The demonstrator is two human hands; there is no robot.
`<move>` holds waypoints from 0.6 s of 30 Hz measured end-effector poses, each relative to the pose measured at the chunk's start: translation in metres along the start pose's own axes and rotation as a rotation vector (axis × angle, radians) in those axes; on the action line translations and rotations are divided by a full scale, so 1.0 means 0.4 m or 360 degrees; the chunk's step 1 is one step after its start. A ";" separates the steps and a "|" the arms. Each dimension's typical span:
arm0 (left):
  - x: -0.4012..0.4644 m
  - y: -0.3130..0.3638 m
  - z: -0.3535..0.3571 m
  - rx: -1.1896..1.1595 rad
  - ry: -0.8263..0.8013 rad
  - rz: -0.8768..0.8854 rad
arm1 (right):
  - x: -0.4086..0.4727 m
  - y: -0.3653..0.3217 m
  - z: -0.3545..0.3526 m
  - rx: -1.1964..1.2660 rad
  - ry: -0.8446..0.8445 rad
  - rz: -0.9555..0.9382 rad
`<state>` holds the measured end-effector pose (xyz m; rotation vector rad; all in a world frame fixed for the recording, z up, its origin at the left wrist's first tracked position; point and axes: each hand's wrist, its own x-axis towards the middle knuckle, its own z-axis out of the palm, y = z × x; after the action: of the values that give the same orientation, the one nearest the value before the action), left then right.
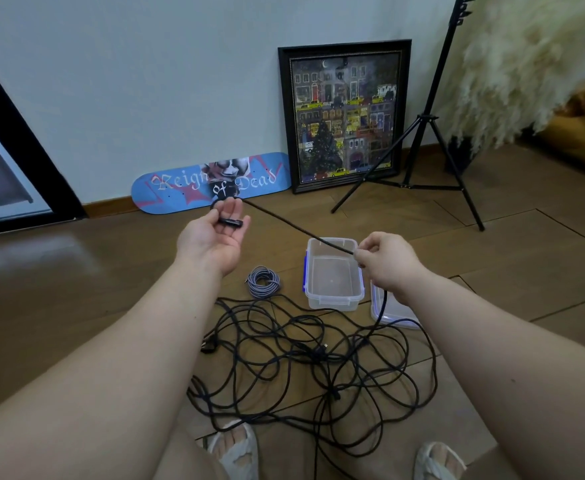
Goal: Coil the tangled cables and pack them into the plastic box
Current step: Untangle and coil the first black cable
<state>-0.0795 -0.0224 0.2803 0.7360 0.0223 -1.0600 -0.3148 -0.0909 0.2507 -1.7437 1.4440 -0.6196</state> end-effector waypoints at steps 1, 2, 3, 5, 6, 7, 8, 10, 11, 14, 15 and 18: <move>0.002 0.006 -0.002 -0.0037 0.0014 0.0035 | -0.002 0.001 -0.001 -0.0126 -0.0005 -0.0082; 0.004 0.013 -0.004 -0.0064 0.0023 0.0066 | -0.003 0.001 0.000 -0.0266 -0.0002 -0.0140; 0.005 0.019 -0.006 -0.0075 0.0028 0.0091 | -0.005 0.001 0.000 -0.0408 0.0012 -0.0176; 0.000 0.028 -0.009 -0.0003 -0.0005 0.0107 | -0.003 0.001 0.003 -0.0748 0.0083 -0.0234; -0.006 0.028 -0.009 0.0092 -0.0055 0.0093 | -0.002 -0.002 0.006 -0.0949 0.0112 -0.0278; -0.011 0.025 -0.010 0.0215 -0.0120 0.0067 | -0.001 -0.010 0.011 -0.1150 0.0115 -0.0354; -0.018 0.018 -0.008 0.0352 -0.0190 0.0037 | -0.004 -0.022 0.020 -0.1321 0.0086 -0.0465; -0.031 0.000 -0.002 0.0657 -0.0293 0.0021 | -0.020 -0.059 0.038 -0.1502 -0.0029 -0.0759; -0.036 -0.009 0.002 0.0797 -0.0318 0.0039 | -0.033 -0.082 0.044 -0.1505 -0.0131 -0.0898; -0.050 -0.033 0.011 0.1011 -0.0379 0.0069 | -0.072 -0.136 0.038 -0.1316 -0.0511 -0.1130; -0.053 -0.039 0.012 0.1055 -0.0411 0.0067 | -0.080 -0.144 0.030 -0.1152 -0.0592 -0.1133; -0.061 -0.053 0.007 0.1298 -0.0531 0.0076 | -0.081 -0.149 0.002 -0.0432 -0.0556 -0.1083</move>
<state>-0.1097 -0.0107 0.2797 1.2657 -0.7473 -1.1307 -0.2867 -0.0559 0.3017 -2.4377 0.6988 -0.4300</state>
